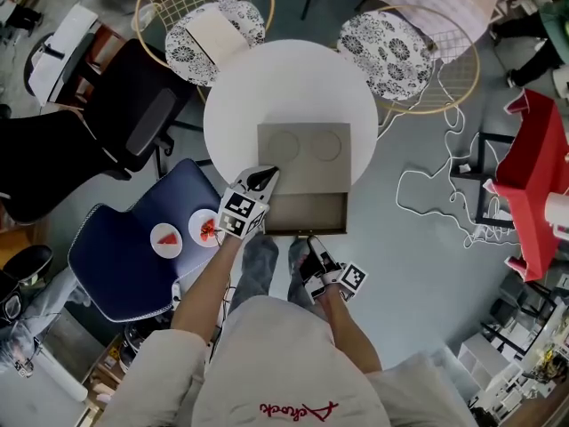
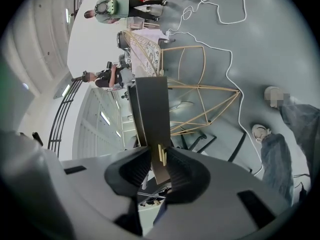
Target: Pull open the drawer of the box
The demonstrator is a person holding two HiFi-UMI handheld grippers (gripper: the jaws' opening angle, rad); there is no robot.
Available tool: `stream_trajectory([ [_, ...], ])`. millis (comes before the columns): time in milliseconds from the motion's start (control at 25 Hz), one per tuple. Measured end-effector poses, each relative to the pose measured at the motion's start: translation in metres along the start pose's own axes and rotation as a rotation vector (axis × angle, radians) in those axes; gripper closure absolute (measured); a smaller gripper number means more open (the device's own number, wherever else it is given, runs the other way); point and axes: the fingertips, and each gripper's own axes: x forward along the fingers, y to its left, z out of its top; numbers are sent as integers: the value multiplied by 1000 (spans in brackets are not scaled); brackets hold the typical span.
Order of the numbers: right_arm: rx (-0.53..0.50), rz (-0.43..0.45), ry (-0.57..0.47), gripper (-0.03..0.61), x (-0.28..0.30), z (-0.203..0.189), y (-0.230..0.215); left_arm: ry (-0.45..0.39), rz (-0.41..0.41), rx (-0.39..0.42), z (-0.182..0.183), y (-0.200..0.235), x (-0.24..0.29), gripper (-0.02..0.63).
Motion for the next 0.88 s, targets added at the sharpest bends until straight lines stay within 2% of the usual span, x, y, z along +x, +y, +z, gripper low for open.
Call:
stream_trajectory([
  [400,-21,-18,-6,489,-13,0,-2,15,7,-4,-2,1,1,603],
  [480,-36,-14,-15,552,-14,2,1,22,12,-6,-2,3,1,603],
  [680,-49,48,-24,561,-11,10,19,27,12,-14,-1,-4,-3,603],
  [880,-117,116,-20,561,-3,20,55,20,9,-12,10,-19,-10,603],
])
